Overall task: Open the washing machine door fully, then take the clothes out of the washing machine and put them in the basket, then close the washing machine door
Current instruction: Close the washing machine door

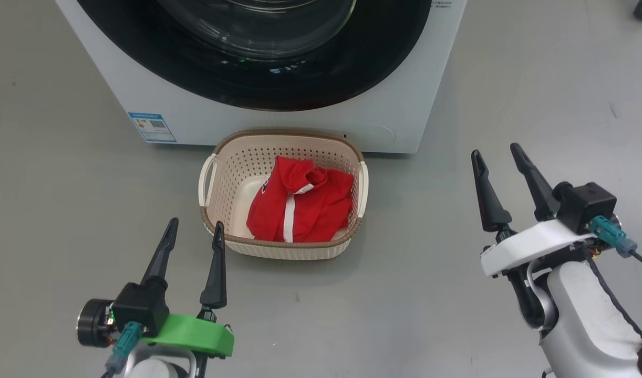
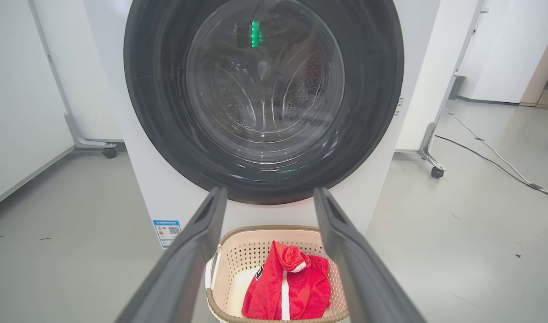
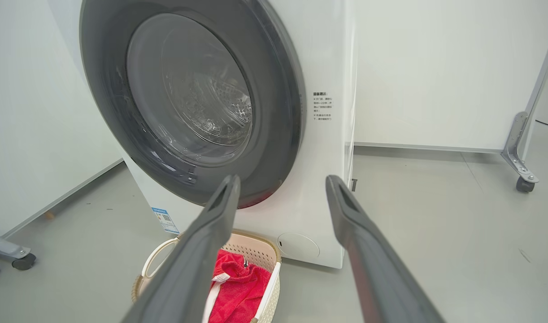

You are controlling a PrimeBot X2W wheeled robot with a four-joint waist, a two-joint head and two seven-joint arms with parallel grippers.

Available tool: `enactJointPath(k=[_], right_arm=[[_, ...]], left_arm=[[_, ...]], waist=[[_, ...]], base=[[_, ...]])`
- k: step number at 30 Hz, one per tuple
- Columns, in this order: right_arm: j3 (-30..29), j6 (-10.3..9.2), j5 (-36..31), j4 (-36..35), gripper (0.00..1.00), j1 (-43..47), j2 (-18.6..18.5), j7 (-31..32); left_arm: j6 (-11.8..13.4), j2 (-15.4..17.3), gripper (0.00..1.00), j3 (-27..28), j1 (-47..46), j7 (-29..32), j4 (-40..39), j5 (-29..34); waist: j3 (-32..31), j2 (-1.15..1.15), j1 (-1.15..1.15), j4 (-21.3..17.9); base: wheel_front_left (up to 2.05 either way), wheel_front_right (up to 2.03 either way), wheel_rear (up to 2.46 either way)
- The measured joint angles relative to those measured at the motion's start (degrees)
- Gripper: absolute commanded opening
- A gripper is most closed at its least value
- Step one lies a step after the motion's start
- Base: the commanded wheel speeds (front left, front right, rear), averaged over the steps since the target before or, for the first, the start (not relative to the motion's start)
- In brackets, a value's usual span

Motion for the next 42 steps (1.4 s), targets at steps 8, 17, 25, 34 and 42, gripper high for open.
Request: enactJointPath(k=[8, 17, 25, 34, 42], right_arm=[[-0.96, -0.42, -0.47, -2.9, 1.0, 7.06, 1.52, 0.0], [-1.9, -1.0, -2.36, -5.19, 1.0, 13.08, 2.12, 0.01], [-2.79, -1.54, -2.99, -6.99, 1.0, 16.86, 2.65, 0.01], [-2.98, -1.94, -3.36, -8.03, 1.0, 20.37, 3.36, 0.01], [-3.37, -1.96, -3.92, -9.33, 1.0, 21.45, 3.56, 0.01]], left_arm=[[0.0, 0.02, 1.0, 0.32, 3.83, 0.0, 1.3, -0.07], [0.0, 0.08, 1.0, 1.71, 6.89, 0.0, 1.36, -0.2], [0.0, 0.08, 1.0, 1.94, 8.06, 0.0, 1.15, -0.68], [0.0, 0.08, 1.0, 2.02, 9.73, 0.0, 1.12, -0.68], [-0.02, 0.09, 1.0, 1.7, 10.29, 0.0, 1.13, -0.68]], waist=[[-3.27, 0.0, 0.0, -2.73], [-6.0, 0.0, 0.0, -5.29], [-7.85, 0.0, 0.0, -6.87], [-9.96, 0.0, 0.0, -7.67], [-10.83, 0.0, 0.0, -7.78]], base=[[0.0, 0.0, 0.0], [0.0, 0.0, 0.0], [0.0, 0.0, 0.0], [0.0, 0.0, 0.0], [0.0, 0.0, 0.0]])
